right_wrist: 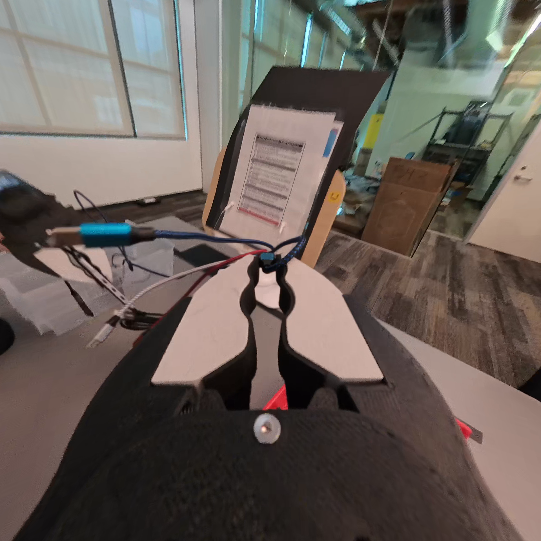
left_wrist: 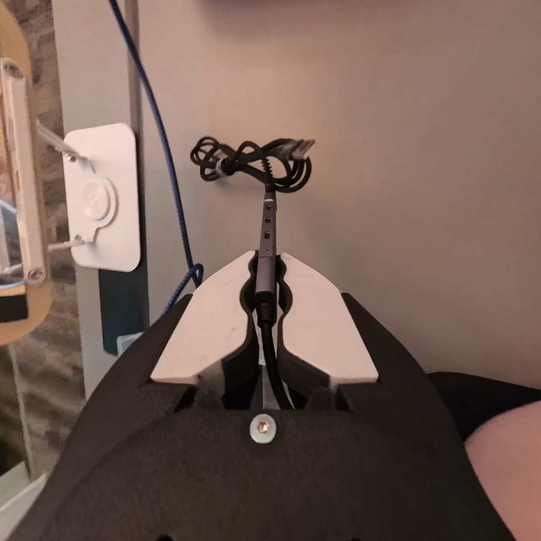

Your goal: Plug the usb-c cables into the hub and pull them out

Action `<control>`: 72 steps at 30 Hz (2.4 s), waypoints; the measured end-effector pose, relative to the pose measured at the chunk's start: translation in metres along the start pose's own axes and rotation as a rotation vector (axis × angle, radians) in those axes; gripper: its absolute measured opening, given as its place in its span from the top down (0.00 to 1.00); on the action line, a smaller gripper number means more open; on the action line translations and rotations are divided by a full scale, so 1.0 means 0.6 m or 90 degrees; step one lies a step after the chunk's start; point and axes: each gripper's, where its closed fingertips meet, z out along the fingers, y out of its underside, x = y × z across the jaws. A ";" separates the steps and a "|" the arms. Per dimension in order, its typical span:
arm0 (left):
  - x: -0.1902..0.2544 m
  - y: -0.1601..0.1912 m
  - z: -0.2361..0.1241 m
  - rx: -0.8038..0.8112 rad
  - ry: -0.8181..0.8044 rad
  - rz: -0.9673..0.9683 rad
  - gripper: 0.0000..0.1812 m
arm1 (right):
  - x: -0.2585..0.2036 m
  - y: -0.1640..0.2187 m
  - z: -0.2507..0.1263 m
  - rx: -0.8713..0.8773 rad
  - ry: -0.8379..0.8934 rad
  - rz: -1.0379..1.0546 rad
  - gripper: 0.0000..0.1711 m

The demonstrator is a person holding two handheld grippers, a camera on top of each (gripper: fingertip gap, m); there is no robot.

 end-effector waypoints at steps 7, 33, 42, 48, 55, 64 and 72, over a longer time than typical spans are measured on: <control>0.073 -0.050 -0.087 0.162 0.092 0.068 0.95 | -0.067 0.179 0.114 -0.316 -0.095 -0.020 0.93; -0.033 0.062 -0.416 0.644 -0.210 -0.167 0.95 | -0.204 0.393 0.004 -0.842 -0.352 -0.101 0.78; -0.025 0.062 -0.448 0.685 -0.233 -0.161 0.95 | -0.398 0.248 0.300 -0.193 -0.230 -0.435 0.66; -0.025 0.066 -0.450 0.682 -0.239 -0.164 0.95 | -0.460 0.310 0.453 -0.206 -0.162 -0.641 0.65; -0.032 0.069 -0.443 0.676 -0.233 -0.173 0.95 | -0.424 0.324 0.515 -0.299 -0.154 -0.579 0.97; -0.033 0.058 -0.444 0.676 -0.236 -0.171 0.95 | -0.346 0.036 0.460 -0.135 -0.065 -0.392 0.97; -0.015 0.041 -0.468 0.722 -0.228 -0.145 0.95 | -0.186 -0.063 0.317 -0.104 0.021 -0.283 0.97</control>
